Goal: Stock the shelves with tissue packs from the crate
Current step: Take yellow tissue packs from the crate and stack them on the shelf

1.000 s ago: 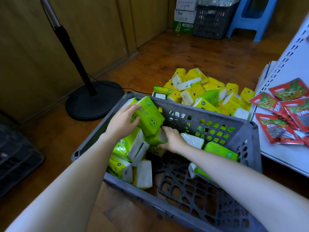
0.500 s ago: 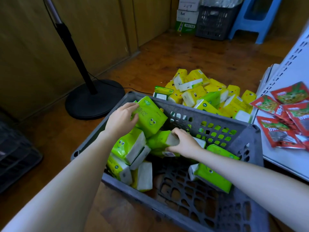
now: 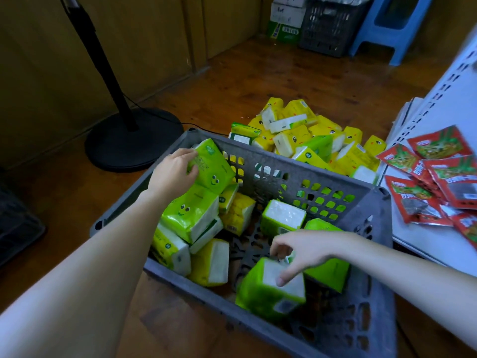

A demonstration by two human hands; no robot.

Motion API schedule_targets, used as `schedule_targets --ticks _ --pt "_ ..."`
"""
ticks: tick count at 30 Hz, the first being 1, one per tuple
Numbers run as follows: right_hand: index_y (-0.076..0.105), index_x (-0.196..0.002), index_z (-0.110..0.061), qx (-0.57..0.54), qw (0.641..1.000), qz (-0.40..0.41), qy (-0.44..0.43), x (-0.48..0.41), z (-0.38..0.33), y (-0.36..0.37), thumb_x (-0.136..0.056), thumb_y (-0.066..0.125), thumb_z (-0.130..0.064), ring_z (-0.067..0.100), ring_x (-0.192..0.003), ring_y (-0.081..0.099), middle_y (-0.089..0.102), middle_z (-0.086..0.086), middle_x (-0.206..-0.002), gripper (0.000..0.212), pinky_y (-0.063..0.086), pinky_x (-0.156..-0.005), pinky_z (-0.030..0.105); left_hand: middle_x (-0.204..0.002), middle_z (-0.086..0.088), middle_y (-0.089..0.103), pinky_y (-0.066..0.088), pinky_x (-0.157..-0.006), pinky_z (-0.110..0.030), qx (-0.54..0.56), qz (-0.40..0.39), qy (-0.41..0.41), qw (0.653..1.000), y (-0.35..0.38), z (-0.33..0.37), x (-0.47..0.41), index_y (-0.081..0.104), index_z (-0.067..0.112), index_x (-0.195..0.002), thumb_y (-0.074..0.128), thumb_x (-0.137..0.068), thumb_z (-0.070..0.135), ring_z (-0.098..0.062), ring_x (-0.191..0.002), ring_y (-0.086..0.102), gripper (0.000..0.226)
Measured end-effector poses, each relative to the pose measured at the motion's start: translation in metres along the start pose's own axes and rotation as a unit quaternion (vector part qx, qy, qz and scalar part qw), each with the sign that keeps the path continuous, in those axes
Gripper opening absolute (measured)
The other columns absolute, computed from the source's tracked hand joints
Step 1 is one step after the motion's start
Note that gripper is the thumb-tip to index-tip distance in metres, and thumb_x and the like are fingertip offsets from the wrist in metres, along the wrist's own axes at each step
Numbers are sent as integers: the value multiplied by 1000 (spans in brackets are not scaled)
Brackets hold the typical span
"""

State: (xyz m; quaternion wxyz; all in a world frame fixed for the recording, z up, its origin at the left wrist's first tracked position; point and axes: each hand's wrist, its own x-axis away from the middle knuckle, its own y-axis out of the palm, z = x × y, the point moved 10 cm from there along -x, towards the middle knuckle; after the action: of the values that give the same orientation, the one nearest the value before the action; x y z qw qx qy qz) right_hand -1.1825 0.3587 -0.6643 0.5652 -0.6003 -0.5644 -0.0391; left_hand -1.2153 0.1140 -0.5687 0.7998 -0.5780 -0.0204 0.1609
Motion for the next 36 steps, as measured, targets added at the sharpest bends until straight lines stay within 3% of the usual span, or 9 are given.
schedule_targets --ticks 3,8,12,16,20,23,26,30,36 --pt "46 -129 -21 -17 998 63 -2 -8 -3 -19 -78 67 -50 17 -117 51 53 -3 -127 63 41 -95 25 -142 -2 47 43 -89 -35 -2 7 4 1000 0 0 1 50 8 -135 47 -96 19 -26 -113 56 41" --pt "46 -130 -19 -123 973 193 -1 -39 -2 -51 -81 68 -39 17 -103 53 55 6 -123 57 41 -81 23 -138 -6 50 43 -93 -38 10 74 -1 997 -17 2 3 52 5 -132 46 -95 15 -28 -120 52 39" --pt "46 -131 -16 -161 963 215 25 -71 5 -54 -82 68 -34 24 -103 58 56 7 -123 56 47 -84 31 -138 -5 50 41 -97 -38 30 156 -12 987 -44 5 4 51 7 -134 47 -94 14 -29 -123 48 40" --pt "49 -128 -12 -165 969 175 53 -101 6 -23 -83 67 -31 25 -109 57 57 10 -125 52 46 -86 30 -138 -5 50 38 -98 -37 51 186 -28 981 -56 -1 9 50 8 -135 47 -95 14 -29 -123 47 41" --pt "42 -136 -11 -135 982 114 61 -122 -5 16 -84 65 -38 27 -121 51 51 11 -135 64 43 -96 31 -140 -5 49 36 -99 -35 46 131 -39 990 -37 -7 10 49 9 -136 46 -95 14 -29 -123 46 41" --pt "45 -136 -14 -176 976 109 66 -134 -6 26 -84 66 -37 26 -122 50 51 10 -135 61 42 -97 30 -139 -5 49 33 -102 -33 36 83 -20 996 -22 -6 7 51 9 -134 47 -94 13 -29 -125 44 40" --pt "57 -125 -17 -203 965 142 83 -137 -1 28 -83 68 -32 24 -118 53 55 8 -130 46 43 -96 30 -141 -2 48 34 -103 -34 23 22 -2 999 -2 -6 7 50 10 -135 47 -94 15 -27 -127 44 42" --pt "71 -100 -12 -246 947 195 67 -133 3 25 -82 68 -18 20 -103 61 68 8 -109 19 45 -83 26 -148 1 37 33 -107 -34 14 -32 -7 999 15 -12 10 41 13 -142 48 -96 24 -20 -135 37 48" --pt "72 -92 -9 -284 930 231 -15 -102 -9 -1 -83 67 -18 11 -88 56 67 6 -96 14 42 -76 23 -149 1 36 31 -109 -36 23 -50 8 998 15 -14 10 36 20 -144 52 -93 38 -19 -136 34 56"
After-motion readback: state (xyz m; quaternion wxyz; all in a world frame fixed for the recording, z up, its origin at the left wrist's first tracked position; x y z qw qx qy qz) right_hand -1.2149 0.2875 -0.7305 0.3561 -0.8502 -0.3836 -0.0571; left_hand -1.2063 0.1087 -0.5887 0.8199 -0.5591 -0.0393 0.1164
